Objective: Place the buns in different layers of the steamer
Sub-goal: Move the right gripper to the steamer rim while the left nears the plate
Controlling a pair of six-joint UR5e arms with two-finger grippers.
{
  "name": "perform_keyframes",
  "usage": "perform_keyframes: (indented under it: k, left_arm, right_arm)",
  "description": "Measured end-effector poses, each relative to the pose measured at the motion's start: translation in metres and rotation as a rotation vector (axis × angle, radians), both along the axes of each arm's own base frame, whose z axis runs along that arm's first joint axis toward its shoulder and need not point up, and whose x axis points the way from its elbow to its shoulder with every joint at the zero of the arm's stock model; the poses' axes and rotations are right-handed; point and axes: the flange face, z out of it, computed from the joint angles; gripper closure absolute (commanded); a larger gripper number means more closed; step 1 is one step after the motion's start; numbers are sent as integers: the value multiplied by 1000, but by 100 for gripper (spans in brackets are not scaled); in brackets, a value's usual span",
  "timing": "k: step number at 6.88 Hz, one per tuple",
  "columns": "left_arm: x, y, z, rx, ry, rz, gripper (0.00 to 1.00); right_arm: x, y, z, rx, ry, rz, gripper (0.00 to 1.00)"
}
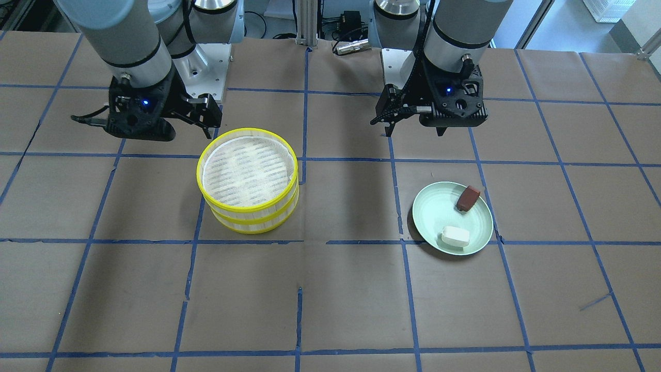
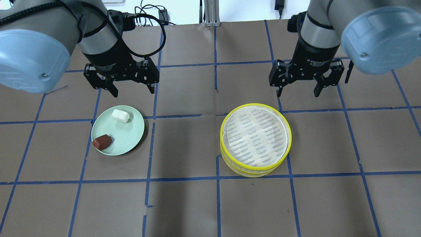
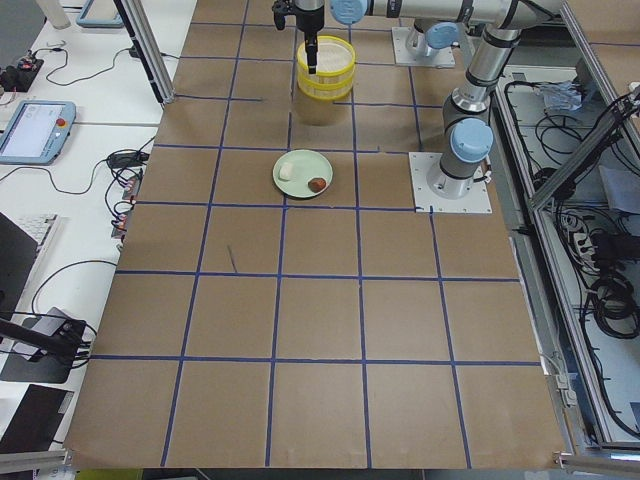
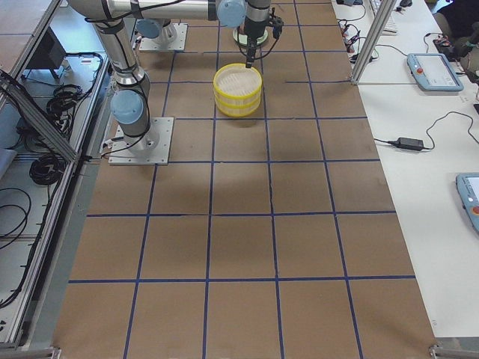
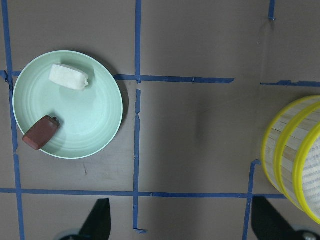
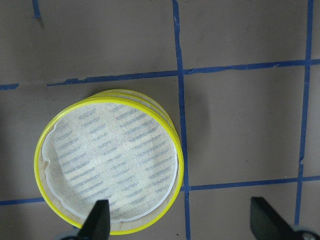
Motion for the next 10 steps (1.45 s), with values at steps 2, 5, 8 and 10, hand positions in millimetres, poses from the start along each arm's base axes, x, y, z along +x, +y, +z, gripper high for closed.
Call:
perform_keyframes:
  k: [2,5,8,10]
  left_arm:
    - [14,-10,-13,24,-2,28,0]
    - [42,-29,-47,59,-1,46,0]
    - [102,-65,-100,73,16,-12,1]
    - [122,-80,-143,33,-24,-32,2]
  right_arm:
    - [3,16,-65,18,2,13,1]
    - [0,14,-114,-27,-5,56,15]
    - [-2,13,-134,-32,-1,63,50]
    - [-4,12,-137,-27,15,72,79]
